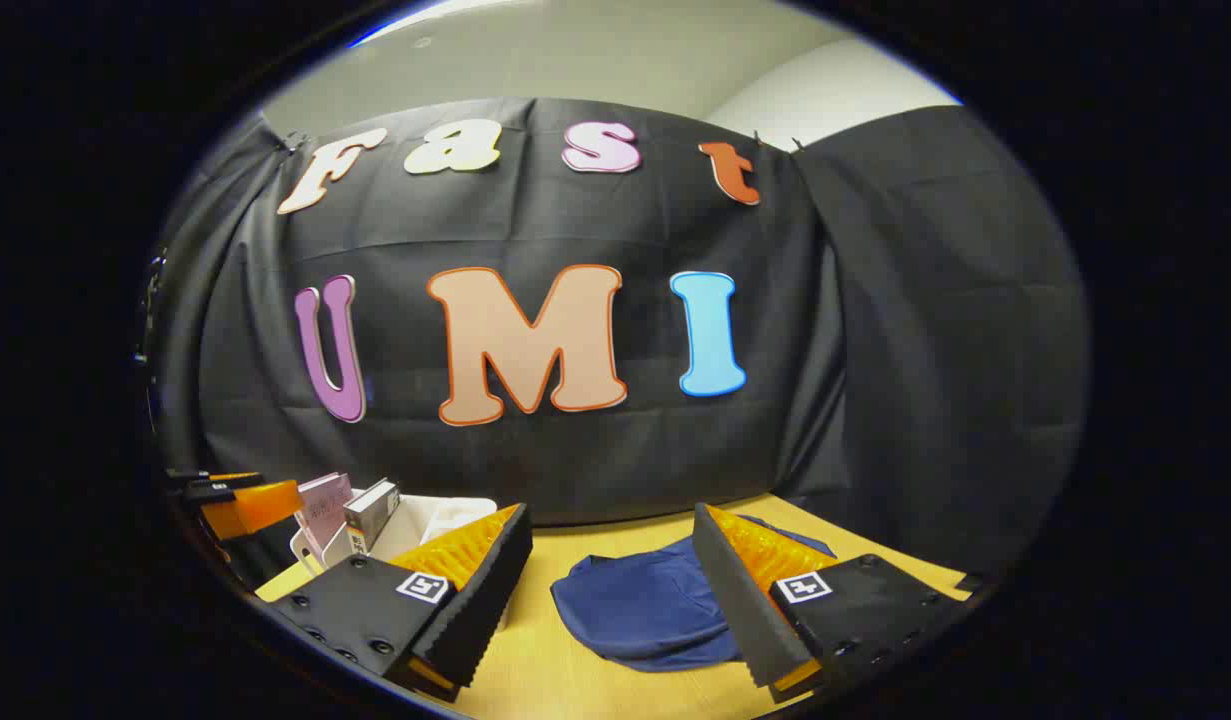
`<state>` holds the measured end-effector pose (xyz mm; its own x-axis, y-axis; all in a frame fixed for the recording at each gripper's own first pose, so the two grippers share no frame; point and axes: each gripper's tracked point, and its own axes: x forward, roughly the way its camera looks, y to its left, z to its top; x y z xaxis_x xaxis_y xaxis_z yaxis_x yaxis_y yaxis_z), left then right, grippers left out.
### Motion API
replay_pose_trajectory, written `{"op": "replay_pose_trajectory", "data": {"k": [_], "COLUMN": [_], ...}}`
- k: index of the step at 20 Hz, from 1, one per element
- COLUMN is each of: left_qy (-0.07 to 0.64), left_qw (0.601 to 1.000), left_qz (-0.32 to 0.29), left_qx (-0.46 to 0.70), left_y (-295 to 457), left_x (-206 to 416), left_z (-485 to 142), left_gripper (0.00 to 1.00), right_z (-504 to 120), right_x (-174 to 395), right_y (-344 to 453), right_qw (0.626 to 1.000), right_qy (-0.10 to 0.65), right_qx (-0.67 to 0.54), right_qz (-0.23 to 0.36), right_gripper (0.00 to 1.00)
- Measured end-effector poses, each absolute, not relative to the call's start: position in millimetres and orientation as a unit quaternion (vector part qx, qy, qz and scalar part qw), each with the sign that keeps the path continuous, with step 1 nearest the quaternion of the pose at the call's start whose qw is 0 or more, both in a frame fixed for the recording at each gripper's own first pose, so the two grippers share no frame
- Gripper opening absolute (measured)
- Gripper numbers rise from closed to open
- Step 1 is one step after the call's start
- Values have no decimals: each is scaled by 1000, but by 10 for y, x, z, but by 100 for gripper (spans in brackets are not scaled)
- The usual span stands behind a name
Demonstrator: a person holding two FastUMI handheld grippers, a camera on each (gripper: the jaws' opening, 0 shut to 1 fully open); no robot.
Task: Open the schoolbag, grab two books from the bookshelf and put them into the schoolbag.
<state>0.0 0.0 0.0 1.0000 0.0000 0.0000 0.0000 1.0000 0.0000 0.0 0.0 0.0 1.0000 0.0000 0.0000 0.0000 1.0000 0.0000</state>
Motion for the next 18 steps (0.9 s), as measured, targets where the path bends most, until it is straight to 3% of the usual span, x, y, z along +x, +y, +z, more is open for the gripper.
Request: {"op": "replay_pose_trajectory", "data": {"k": [5,18], "left_qy": [8,23], "left_qw": [1000,1000], "left_qz": [-4,10], "left_qx": [-5,-17], "left_y": [-122,-274], "left_x": [134,79], "left_z": [-77,-162], "left_gripper": [98,97], "right_z": [-42,-119], "right_x": [51,124], "right_y": [-165,-59], "right_qw": [1000,997], "right_qy": [8,20], "right_qx": [-19,-58], "right_qz": [-10,40], "right_gripper": [100,98]}}
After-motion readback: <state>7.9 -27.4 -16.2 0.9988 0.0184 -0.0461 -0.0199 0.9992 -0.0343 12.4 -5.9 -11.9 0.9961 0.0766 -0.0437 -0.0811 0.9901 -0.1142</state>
